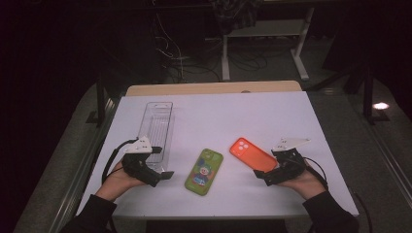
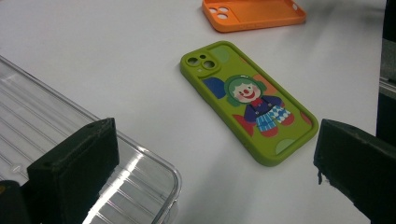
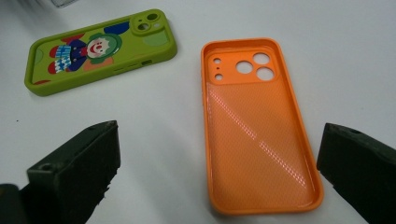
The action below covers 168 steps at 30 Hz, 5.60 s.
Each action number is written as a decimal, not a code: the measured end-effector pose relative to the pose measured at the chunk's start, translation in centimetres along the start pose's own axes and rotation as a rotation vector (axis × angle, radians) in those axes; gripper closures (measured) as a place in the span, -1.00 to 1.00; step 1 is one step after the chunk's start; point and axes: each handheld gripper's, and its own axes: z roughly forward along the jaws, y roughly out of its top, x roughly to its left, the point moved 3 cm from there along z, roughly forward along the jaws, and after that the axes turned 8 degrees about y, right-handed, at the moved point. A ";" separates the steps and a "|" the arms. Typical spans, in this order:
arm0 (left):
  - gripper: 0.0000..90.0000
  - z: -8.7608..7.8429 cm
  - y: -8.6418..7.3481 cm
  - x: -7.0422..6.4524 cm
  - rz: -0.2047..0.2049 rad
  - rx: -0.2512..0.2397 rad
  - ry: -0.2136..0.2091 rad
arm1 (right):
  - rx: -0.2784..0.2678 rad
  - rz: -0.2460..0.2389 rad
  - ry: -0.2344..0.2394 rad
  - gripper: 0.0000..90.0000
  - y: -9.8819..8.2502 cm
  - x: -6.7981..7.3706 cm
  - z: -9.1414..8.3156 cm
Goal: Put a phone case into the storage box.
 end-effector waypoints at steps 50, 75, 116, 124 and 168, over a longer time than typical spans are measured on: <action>-1.00 0.0 0.0 0.0 0.003 0.008 -0.005 | 0.041 0.004 -0.059 -1.00 5.4 -4.1 3.6; -1.00 -0.1 0.0 0.0 0.002 0.006 -0.004 | 0.203 -0.002 -0.048 -1.00 2.3 -3.9 7.2; -1.00 0.6 2.5 0.0 -0.013 -0.032 -0.051 | 0.204 -0.002 -0.001 -0.67 3.9 -4.6 5.3; -1.00 2.4 4.9 -0.4 0.000 -0.031 -0.087 | 0.199 -0.031 0.033 -0.67 6.0 -5.5 4.8; -1.00 7.1 10.4 -4.4 0.299 0.012 -0.339 | 0.285 -0.428 0.285 -0.67 7.9 1.0 6.0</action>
